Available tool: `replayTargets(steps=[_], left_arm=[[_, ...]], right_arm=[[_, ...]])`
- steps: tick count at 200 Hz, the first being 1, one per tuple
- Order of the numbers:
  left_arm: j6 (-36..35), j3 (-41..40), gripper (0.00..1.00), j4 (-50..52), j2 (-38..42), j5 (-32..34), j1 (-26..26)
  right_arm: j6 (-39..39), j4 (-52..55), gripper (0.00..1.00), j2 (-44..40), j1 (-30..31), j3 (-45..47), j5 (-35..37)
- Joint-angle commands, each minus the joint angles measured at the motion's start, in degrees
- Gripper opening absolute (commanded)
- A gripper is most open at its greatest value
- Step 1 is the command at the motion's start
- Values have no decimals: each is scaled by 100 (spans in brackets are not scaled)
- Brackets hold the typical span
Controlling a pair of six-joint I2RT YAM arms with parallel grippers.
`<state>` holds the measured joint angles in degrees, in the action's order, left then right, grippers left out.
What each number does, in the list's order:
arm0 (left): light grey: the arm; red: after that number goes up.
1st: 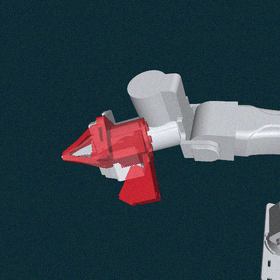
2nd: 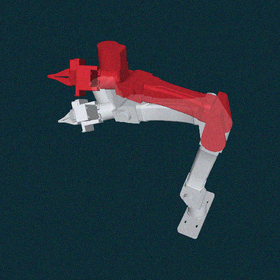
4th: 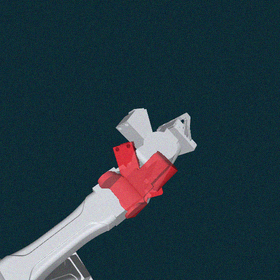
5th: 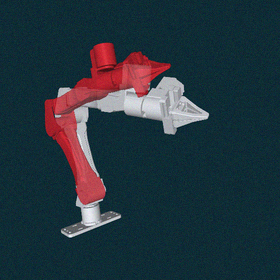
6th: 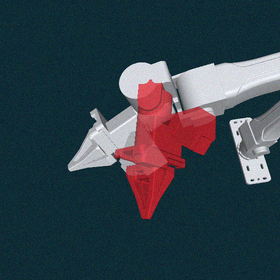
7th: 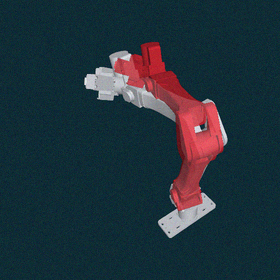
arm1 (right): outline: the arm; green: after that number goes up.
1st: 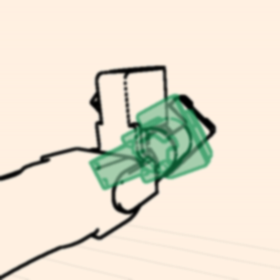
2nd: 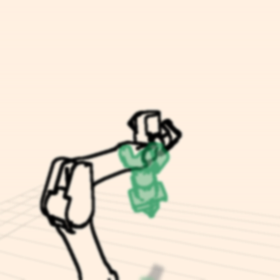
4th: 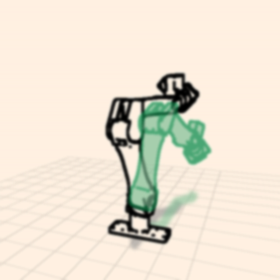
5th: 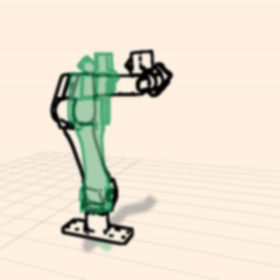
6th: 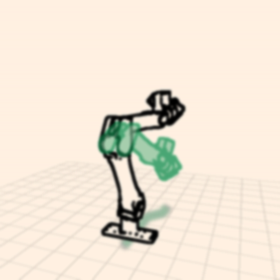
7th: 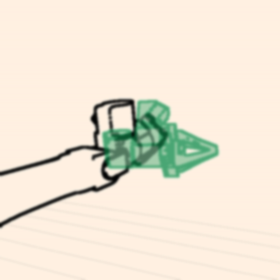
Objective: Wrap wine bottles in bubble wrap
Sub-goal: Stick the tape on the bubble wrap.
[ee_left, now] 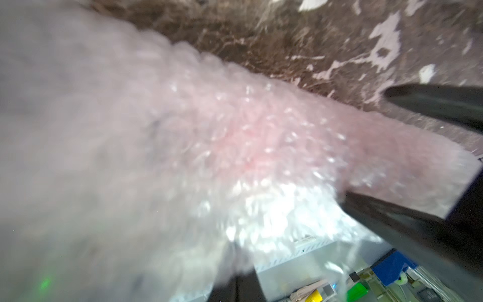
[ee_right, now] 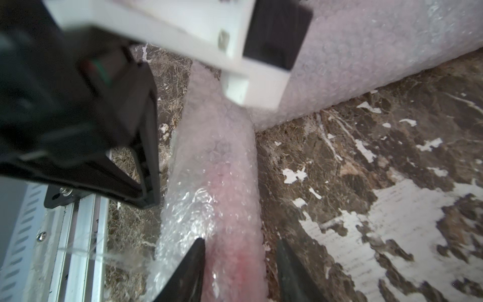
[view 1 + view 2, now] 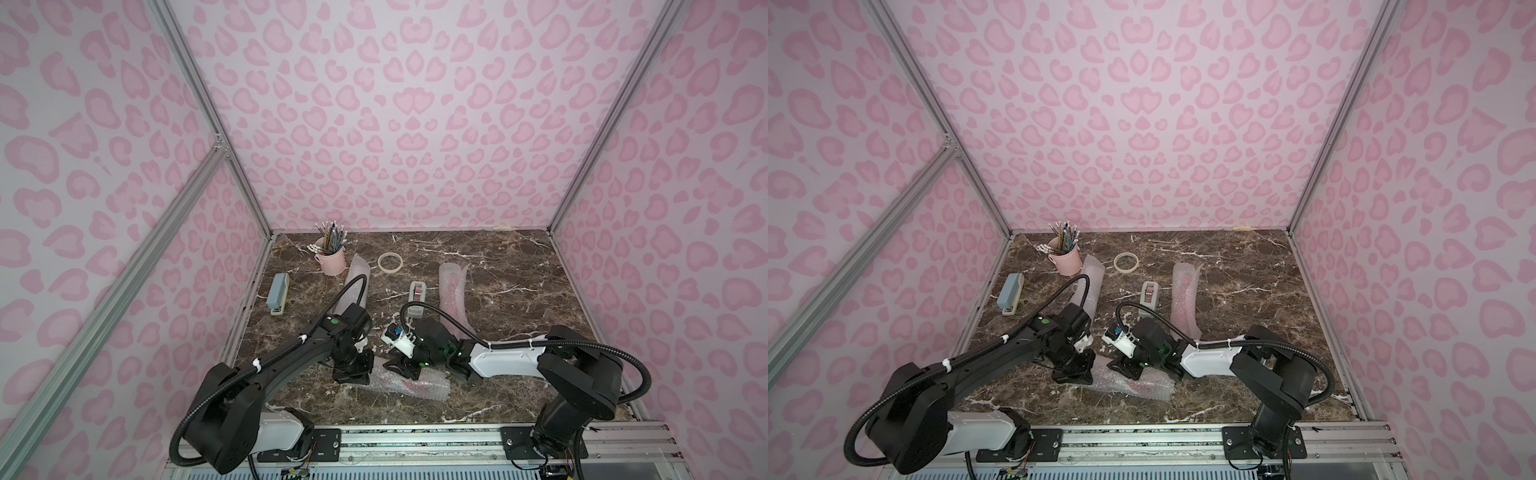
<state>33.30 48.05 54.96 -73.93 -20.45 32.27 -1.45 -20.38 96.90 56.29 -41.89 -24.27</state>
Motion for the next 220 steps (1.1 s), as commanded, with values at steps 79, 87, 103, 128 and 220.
replayTargets(steps=[79,87,103,128,220], left_arm=[[274,469,18,-1064,-200,-1014,342],[241,481,18,-1066,-250,-966,366],[234,348,15,-1175,-300,-1034,385],[186,68,9,-1163,-334,-1103,387],[-70,-37,7,-1031,-481,-509,385]], right_arm=[[101,977,46,198,24,89,82],[101,979,46,221,23,81,72],[74,956,46,230,28,84,39],[51,930,45,264,6,92,-7],[23,980,45,211,-17,88,-43]])
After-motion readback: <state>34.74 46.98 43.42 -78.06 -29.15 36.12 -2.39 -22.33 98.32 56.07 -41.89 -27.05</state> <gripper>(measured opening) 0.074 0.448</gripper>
